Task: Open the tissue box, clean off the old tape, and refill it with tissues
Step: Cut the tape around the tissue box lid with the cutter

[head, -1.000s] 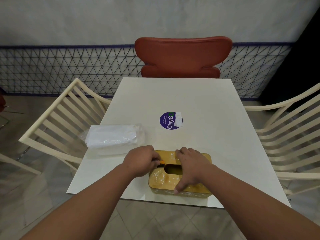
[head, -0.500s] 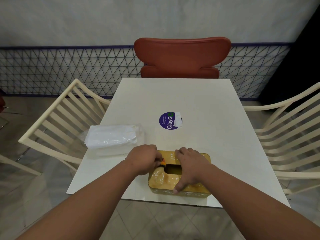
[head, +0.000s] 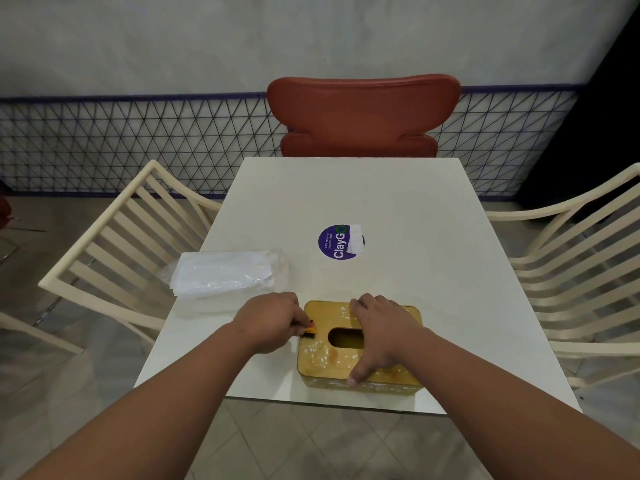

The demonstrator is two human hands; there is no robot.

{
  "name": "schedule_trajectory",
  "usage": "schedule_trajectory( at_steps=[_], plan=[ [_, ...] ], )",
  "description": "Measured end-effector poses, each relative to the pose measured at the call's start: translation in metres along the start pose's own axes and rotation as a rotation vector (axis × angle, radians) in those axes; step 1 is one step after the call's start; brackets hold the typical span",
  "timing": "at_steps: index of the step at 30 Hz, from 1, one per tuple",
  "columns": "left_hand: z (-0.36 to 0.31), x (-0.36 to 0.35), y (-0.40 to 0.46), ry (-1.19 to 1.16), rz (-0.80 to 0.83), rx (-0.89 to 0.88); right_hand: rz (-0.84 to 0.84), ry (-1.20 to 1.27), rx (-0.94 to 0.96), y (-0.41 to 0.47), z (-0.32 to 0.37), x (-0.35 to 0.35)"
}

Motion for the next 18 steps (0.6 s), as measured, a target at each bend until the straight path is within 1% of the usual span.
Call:
schedule_trajectory(
  at_steps=[3,7,10,14,18],
  plan=[
    [-0.010,-0.007,-0.001,0.000,-0.006,-0.048,0.001,-0.007,0.001,0.000,0.001,0.000],
    [-0.002,-0.004,-0.012,-0.018,0.017,-0.002,0.007,-0.007,0.004,0.001,0.001,0.000],
    [-0.001,-0.006,-0.022,-0.017,0.049,-0.017,0.007,0.002,0.004,0.001,0.000,0.000],
    [-0.008,-0.016,-0.028,-0.036,-0.069,-0.026,0.007,-0.010,0.010,0.000,0.001,0.002],
    [-0.006,-0.028,-0.044,-0.082,-0.050,-0.027,-0.004,-0.002,0.007,-0.001,0.001,0.001]
  ],
)
Point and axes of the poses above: each hand's wrist, its own y-axis towards the middle knuckle, its own x-axis out of the back of the hand, z = x × y, the point moved 1 cm from there along y, towards the middle knuckle, and after that the axes turned 13 degrees about -y, right-handed, at the moved point
